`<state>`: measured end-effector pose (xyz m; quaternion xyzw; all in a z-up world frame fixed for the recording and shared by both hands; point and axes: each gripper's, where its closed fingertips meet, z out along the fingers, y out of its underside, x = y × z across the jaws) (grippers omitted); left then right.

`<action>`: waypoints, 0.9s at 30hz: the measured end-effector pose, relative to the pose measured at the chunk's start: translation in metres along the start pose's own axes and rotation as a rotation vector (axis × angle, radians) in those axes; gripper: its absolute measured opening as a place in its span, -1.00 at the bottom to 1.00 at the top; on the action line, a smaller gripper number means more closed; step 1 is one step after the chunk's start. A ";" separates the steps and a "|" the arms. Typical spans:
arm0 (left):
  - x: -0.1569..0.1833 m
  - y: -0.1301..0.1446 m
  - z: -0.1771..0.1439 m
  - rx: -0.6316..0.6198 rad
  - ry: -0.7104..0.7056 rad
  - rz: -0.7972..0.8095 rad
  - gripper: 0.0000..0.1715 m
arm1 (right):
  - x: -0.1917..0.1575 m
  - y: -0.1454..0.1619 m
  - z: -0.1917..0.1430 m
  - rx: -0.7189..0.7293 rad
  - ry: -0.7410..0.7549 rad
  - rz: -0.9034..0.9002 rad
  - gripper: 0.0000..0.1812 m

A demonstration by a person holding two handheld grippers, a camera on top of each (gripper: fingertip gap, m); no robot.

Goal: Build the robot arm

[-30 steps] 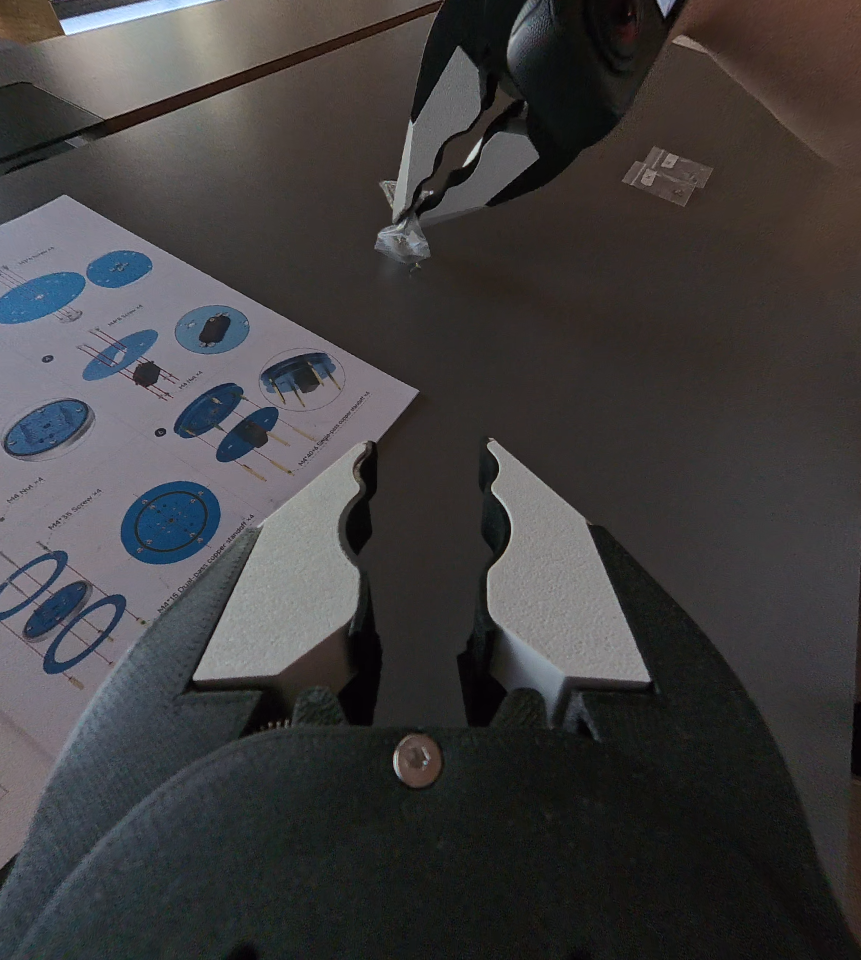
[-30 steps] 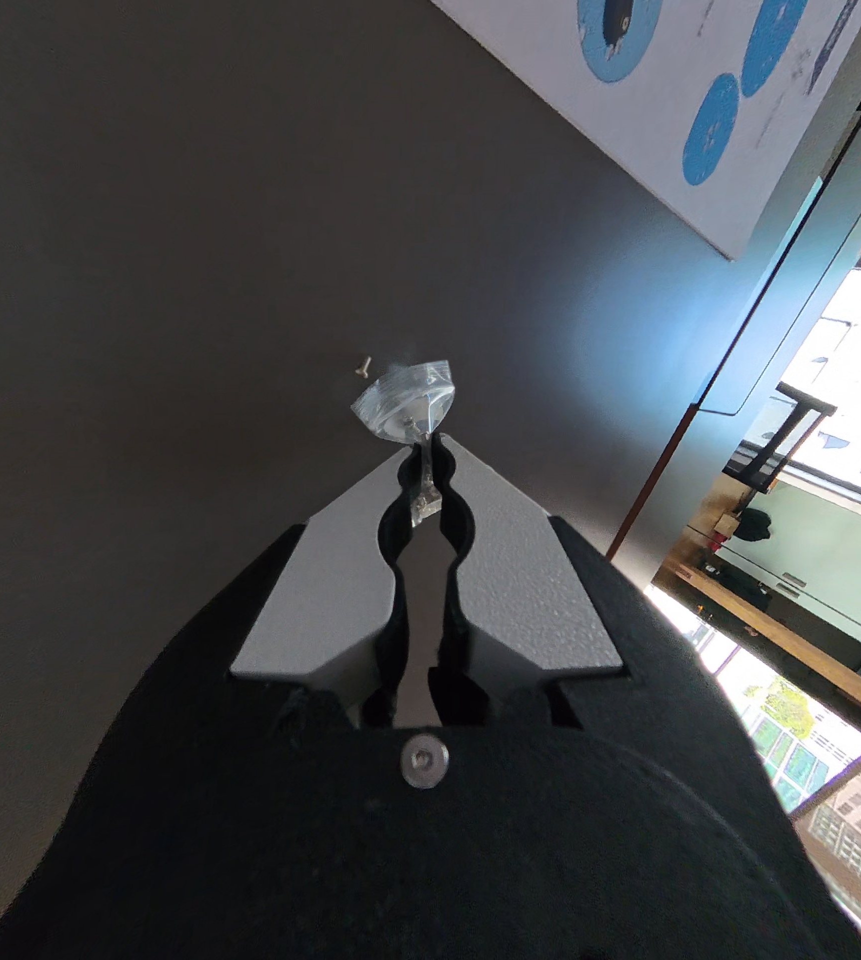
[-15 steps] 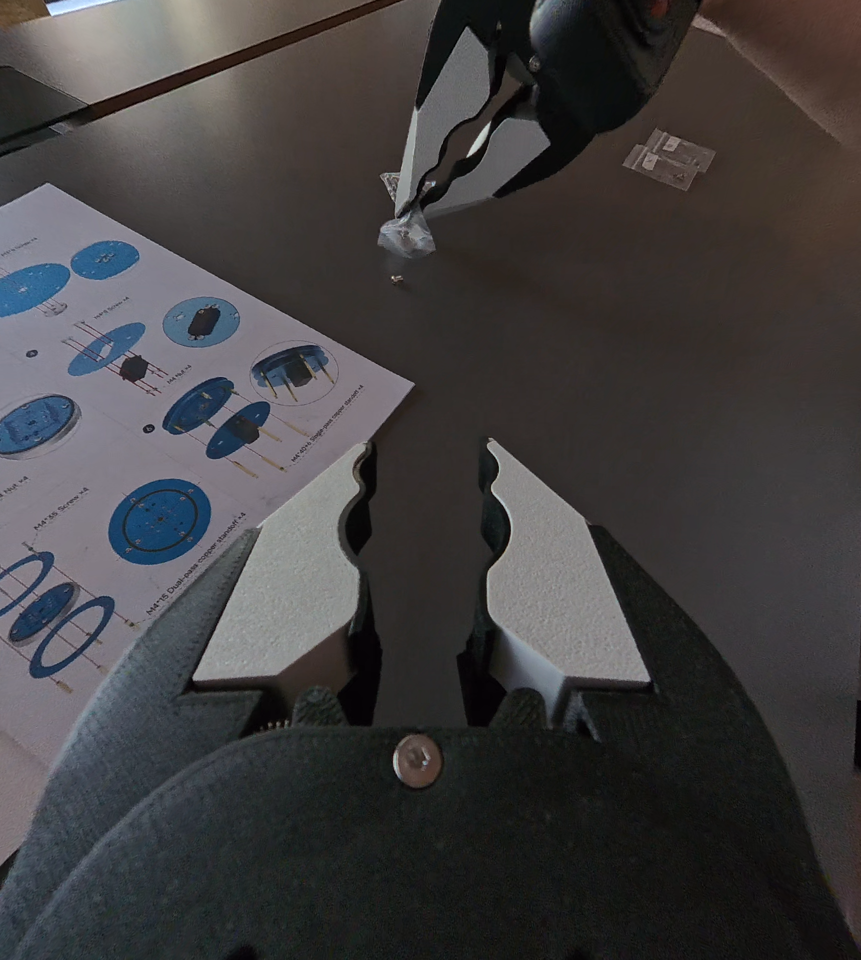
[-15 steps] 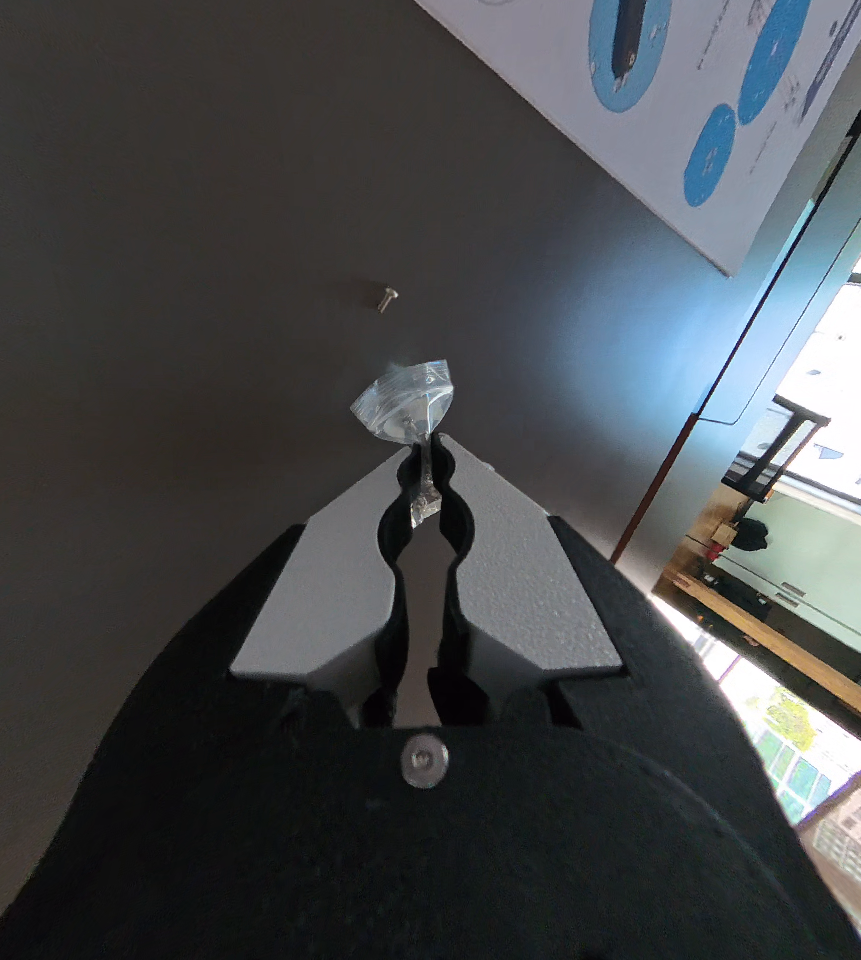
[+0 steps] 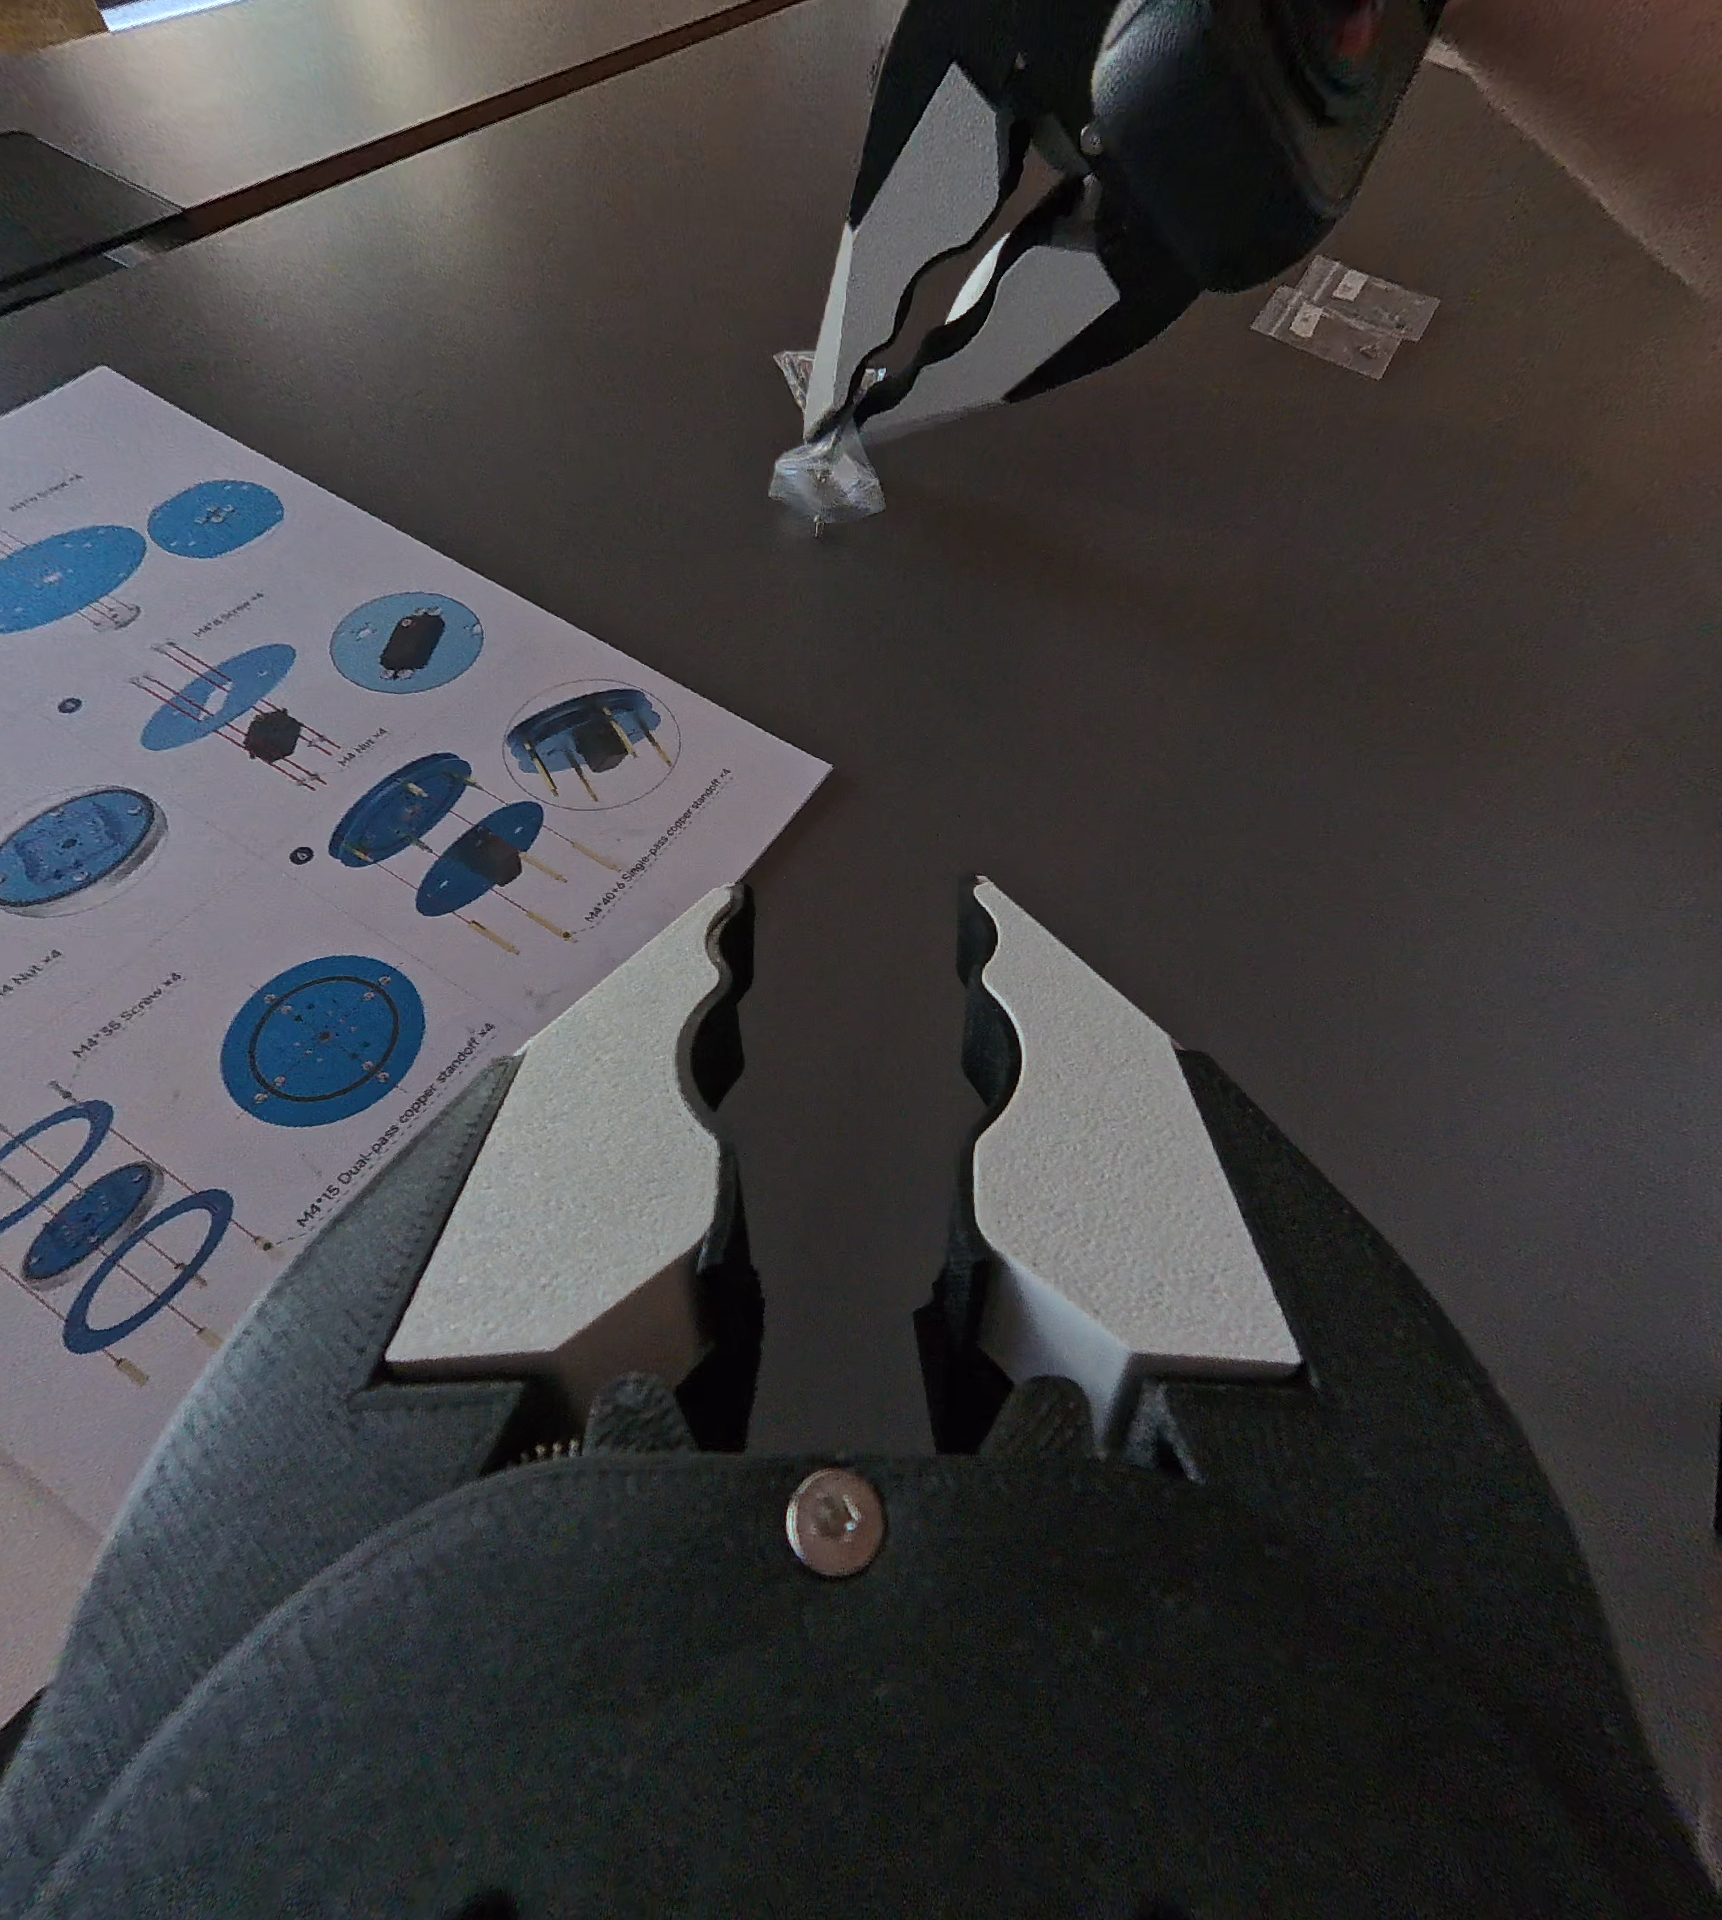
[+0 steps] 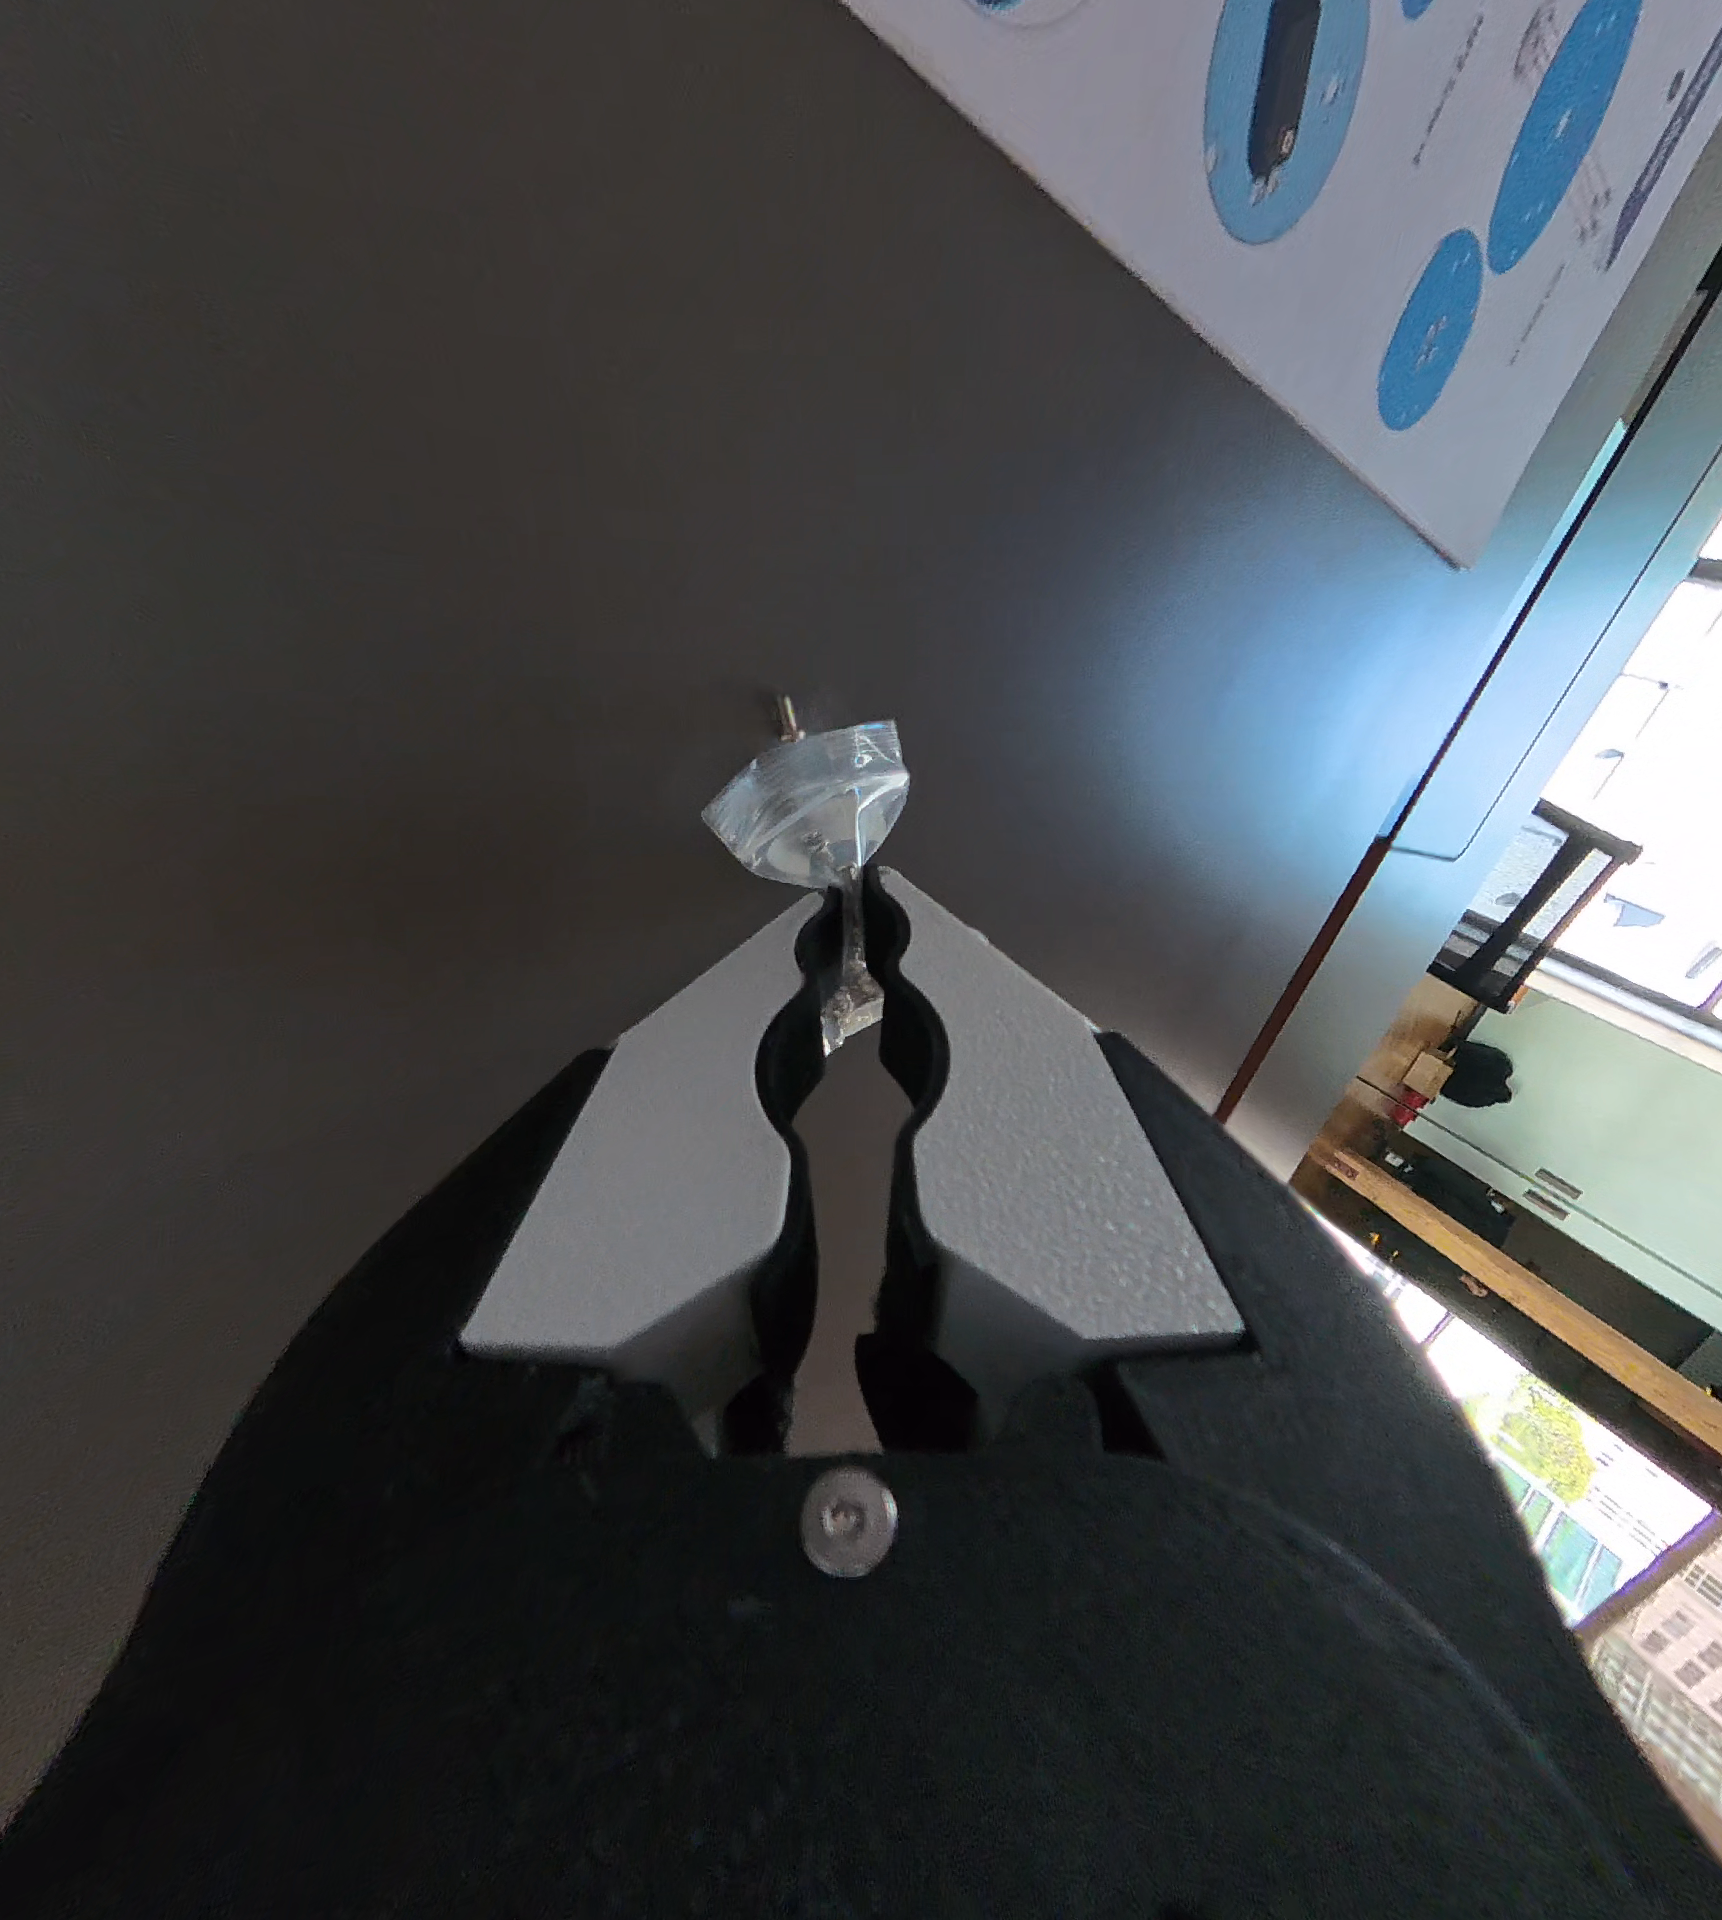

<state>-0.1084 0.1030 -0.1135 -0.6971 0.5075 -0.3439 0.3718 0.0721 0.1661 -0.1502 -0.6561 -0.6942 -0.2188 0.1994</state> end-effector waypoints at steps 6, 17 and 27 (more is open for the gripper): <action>0.002 0.000 0.000 -0.002 0.004 0.005 -0.56 | 0.001 0.001 0.000 0.001 0.004 -0.011 -0.98; 0.001 0.001 0.000 -0.006 0.002 0.007 -0.56 | 0.004 -0.004 0.002 0.000 0.015 -0.057 -0.98; 0.001 0.000 -0.001 -0.002 -0.001 0.008 -0.56 | 0.009 -0.006 0.004 -0.014 0.010 -0.072 -0.98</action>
